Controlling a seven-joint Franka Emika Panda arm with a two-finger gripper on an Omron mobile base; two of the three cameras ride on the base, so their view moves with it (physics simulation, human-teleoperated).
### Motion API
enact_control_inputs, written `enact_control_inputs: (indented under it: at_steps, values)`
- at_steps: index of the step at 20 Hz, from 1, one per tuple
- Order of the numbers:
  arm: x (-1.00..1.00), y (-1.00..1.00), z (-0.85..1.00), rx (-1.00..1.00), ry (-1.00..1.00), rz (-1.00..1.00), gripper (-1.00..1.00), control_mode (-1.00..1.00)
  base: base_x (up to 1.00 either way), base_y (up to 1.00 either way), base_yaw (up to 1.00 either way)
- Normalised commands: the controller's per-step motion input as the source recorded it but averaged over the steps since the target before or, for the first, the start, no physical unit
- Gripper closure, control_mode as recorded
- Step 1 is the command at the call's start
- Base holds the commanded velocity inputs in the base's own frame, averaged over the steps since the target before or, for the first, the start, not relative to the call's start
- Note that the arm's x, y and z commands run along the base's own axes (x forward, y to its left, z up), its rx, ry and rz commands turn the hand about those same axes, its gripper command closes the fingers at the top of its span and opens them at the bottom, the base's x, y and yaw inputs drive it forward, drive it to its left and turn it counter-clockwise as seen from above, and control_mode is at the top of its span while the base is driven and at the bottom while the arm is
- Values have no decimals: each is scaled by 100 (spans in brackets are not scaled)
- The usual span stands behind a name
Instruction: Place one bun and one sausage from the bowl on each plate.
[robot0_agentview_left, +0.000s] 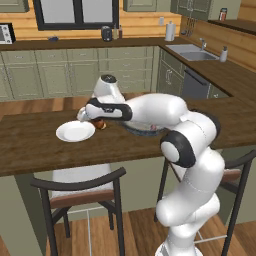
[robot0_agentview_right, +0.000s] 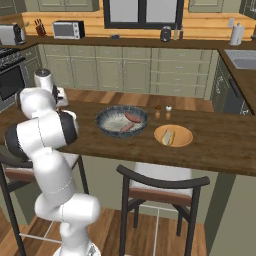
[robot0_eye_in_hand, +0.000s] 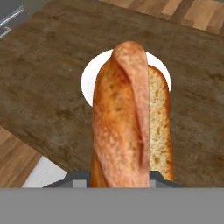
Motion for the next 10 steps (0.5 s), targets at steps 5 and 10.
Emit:
enact_control_inputs:
  at_steps: [5, 10]
  values:
    - [37, 38, -46, -13, 1, 2, 100, -100, 0, 0, 0]
    - [69, 68, -54, -13, 7, 2, 100, -100, 0, 0, 0]
